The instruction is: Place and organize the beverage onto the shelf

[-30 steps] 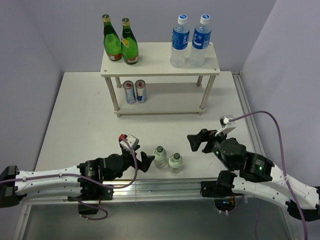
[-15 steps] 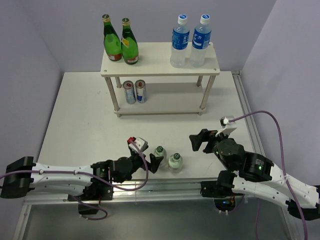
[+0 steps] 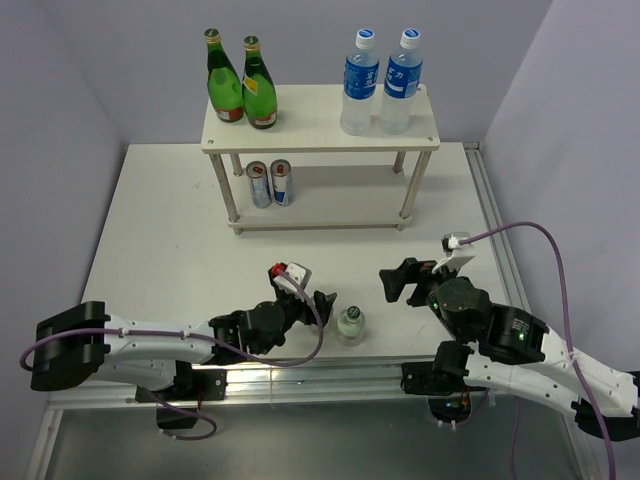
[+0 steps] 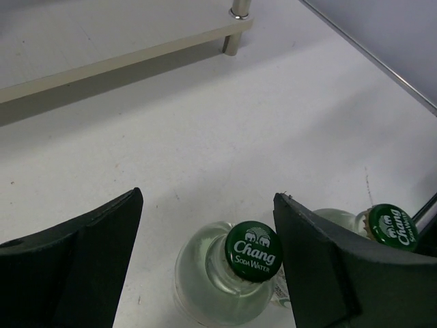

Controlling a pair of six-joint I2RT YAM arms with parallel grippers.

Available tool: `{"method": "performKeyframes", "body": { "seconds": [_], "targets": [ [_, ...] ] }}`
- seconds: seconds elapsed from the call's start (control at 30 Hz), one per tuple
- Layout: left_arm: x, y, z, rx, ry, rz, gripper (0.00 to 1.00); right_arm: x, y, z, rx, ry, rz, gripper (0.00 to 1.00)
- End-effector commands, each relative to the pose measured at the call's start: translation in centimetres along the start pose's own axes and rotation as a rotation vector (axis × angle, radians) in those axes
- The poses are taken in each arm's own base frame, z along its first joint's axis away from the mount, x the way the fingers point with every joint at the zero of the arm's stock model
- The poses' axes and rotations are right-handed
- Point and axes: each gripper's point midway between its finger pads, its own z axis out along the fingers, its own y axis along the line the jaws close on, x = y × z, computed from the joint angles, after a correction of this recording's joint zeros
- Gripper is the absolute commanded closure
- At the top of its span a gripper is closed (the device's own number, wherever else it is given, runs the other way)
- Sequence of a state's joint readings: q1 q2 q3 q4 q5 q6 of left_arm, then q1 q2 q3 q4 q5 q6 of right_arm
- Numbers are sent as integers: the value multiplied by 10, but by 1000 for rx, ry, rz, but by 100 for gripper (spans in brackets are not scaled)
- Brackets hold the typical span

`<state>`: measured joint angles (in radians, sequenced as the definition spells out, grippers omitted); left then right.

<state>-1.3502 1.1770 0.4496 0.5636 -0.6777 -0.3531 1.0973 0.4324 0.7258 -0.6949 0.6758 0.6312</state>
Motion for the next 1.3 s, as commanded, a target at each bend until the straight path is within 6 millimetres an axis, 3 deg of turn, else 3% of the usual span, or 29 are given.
{"method": "performKeyframes", "body": {
  "seconds": [0.0,0.17,0.37,0.4,0.57,0.6,0.7,0.93,1.13,1.27],
  "targets": [
    [-27,-12,10,16,-73,-46,18,-9,-2,-1,11,-39,22,0],
    [-21,-9,13,0,-53,-44,24,-9,-2,-1,8,-42,23,0],
    [-17,-4,9,-13,-51,-58,44,-8,-1,-1,8,-42,21,0],
    [-16,-3,10,-18,-48,-55,52,-8,-2,0,10,-42,20,0],
    [-8,-2,11,-24,-34,-60,68,-7,-1,0,9,-42,21,0],
    [-7,-2,11,-24,-31,-60,80,-7,-2,-1,9,-43,20,0],
    [-5,-1,13,-35,-27,-57,99,-7,-2,-1,8,-42,20,0],
    [-26,-2,23,-83,-58,-5,100,-8,-2,-2,4,-49,28,0],
    [-63,-3,46,-81,-108,12,100,-9,-1,-3,-5,-57,35,0],
    [-100,3,65,-96,-165,18,100,-9,-1,-3,-7,-56,33,0]
  ]
}}
